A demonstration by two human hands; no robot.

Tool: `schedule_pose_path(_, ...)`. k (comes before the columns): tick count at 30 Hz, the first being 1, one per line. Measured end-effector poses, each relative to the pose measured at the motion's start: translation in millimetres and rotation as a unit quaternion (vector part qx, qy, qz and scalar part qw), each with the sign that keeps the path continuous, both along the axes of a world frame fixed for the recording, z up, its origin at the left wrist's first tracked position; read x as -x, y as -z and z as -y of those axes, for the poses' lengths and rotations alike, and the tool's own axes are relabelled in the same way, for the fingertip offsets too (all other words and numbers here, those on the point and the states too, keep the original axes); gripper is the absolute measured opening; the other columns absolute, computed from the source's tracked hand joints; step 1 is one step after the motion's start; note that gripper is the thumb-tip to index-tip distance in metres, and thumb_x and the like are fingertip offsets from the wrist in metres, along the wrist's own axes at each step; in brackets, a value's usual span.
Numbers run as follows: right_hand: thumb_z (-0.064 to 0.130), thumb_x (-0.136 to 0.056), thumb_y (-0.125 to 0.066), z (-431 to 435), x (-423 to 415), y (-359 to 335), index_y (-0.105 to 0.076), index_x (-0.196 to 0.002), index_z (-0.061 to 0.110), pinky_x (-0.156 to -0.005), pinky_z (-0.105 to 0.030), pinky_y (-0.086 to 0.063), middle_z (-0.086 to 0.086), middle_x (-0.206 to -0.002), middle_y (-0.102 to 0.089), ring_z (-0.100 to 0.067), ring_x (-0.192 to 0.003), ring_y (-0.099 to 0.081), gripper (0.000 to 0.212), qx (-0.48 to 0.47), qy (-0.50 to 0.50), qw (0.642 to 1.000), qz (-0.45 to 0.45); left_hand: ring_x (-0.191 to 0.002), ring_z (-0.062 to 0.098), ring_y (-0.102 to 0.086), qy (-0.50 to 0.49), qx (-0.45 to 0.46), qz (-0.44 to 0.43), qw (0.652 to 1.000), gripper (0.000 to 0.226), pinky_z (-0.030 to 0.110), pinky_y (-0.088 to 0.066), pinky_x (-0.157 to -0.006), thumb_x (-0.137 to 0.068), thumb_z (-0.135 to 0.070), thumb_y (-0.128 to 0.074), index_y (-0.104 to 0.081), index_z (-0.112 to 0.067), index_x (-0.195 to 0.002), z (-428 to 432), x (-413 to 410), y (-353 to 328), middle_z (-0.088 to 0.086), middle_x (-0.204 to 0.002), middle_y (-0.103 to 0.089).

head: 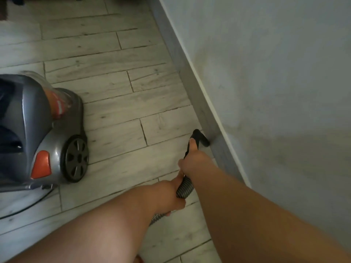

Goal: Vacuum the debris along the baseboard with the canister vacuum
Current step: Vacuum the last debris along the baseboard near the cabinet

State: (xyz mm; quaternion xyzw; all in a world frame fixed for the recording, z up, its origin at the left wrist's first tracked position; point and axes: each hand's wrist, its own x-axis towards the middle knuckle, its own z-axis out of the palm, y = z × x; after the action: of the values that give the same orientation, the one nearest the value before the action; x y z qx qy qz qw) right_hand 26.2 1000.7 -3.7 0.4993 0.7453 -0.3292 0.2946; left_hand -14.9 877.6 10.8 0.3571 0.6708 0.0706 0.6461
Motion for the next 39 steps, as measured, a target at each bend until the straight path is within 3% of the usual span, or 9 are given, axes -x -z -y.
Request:
schedule_pose_path(2,0.021,-0.096,-0.05,8,-20,-4,0.005,-0.155,0.024,-0.079,-0.033,-0.039,-0.017,-0.135,-0.052,-0.032,-0.116,-0.055,0.081,0.0,0.006,1.0,-0.023,-0.072,0.015,-0.06,0.005,0.002,0.001,1.0,0.086,0.03,-0.054,-0.08,-0.095,-0.024,-0.051,0.013,-0.033,-0.15,7,-16,-4,0.009,-0.121,-0.056)
schedule_pose_path(5,0.025,-0.096,-0.049,20,-51,0,0.019,-0.153,0.03,-0.083,-0.039,-0.051,-0.02,-0.121,-0.057,-0.032,-0.102,-0.06,0.089,-0.008,-0.018,0.999,0.039,-0.083,0.019,-0.059,0.009,0.011,0.006,1.0,0.085,0.033,-0.054,-0.086,-0.096,-0.024,-0.052,0.013,-0.031,-0.151,18,-52,-7,0.011,-0.127,-0.053)
schedule_pose_path(10,0.027,-0.095,-0.049,39,-100,7,0.021,-0.151,0.035,-0.067,-0.035,-0.045,-0.018,-0.111,-0.059,-0.026,-0.079,-0.053,0.09,0.0,-0.015,0.999,0.05,-0.084,0.02,-0.058,0.015,0.018,0.01,1.0,0.087,0.035,-0.054,-0.087,-0.095,-0.025,-0.053,0.014,-0.032,-0.15,38,-103,2,0.012,-0.129,-0.052)
schedule_pose_path(16,0.029,-0.095,-0.048,66,-146,14,0.019,-0.152,0.033,-0.068,-0.033,-0.046,-0.019,-0.116,-0.058,-0.026,-0.083,-0.055,0.088,-0.016,-0.005,0.999,0.031,-0.082,0.016,-0.058,0.051,0.013,0.004,0.999,0.088,0.035,-0.054,-0.086,-0.095,-0.027,-0.053,0.017,-0.032,-0.149,65,-138,10,0.012,-0.125,-0.055)
schedule_pose_path(19,0.029,-0.095,-0.048,76,-161,14,0.019,-0.153,0.033,-0.069,-0.034,-0.046,-0.02,-0.119,-0.057,-0.029,-0.091,-0.059,0.088,-0.016,0.026,0.999,0.023,-0.085,0.019,-0.058,0.086,0.013,-0.002,0.996,0.089,0.037,-0.055,-0.086,-0.095,-0.027,-0.053,0.017,-0.03,-0.149,71,-146,11,0.013,-0.121,-0.056)
schedule_pose_path(30,0.028,-0.095,-0.049,119,-216,8,0.015,-0.154,0.033,-0.052,-0.029,-0.038,-0.007,-0.084,-0.05,-0.016,-0.062,-0.047,0.087,-0.012,0.167,0.986,-0.02,-0.087,0.024,-0.062,0.179,0.007,-0.029,0.983,0.092,0.037,-0.056,-0.084,-0.093,-0.026,-0.054,0.019,-0.039,-0.147,99,-171,9,0.012,-0.115,-0.061)
schedule_pose_path(33,0.03,-0.097,-0.048,129,-229,5,0.016,-0.153,0.032,-0.066,-0.032,-0.045,-0.013,-0.103,-0.056,-0.023,-0.079,-0.056,0.086,-0.006,0.229,0.973,-0.02,-0.09,0.021,-0.057,0.23,-0.013,-0.042,0.972,0.092,0.026,-0.048,-0.078,-0.094,-0.028,-0.053,0.021,-0.039,-0.146,103,-174,5,0.009,-0.118,-0.059)
schedule_pose_path(36,0.032,-0.098,-0.048,142,-245,1,0.014,-0.154,0.031,-0.074,-0.034,-0.045,-0.017,-0.129,-0.055,-0.03,-0.103,-0.059,0.084,0.004,0.32,0.947,-0.034,-0.098,0.022,-0.057,0.281,-0.029,-0.062,0.957,0.091,0.027,-0.047,-0.084,-0.094,-0.026,-0.052,0.021,-0.04,-0.146,104,-178,-2,0.009,-0.121,-0.057)
schedule_pose_path(39,0.034,-0.097,-0.052,153,-267,-3,0.013,-0.153,0.035,-0.078,-0.037,-0.05,-0.018,-0.133,-0.053,-0.03,-0.099,-0.058,0.086,-0.003,0.428,0.898,-0.097,-0.102,0.027,-0.059,0.336,-0.056,-0.085,0.936,0.094,0.034,-0.05,-0.089,-0.094,-0.024,-0.052,0.024,-0.044,-0.144,99,-184,-12,0.011,-0.119,-0.057)
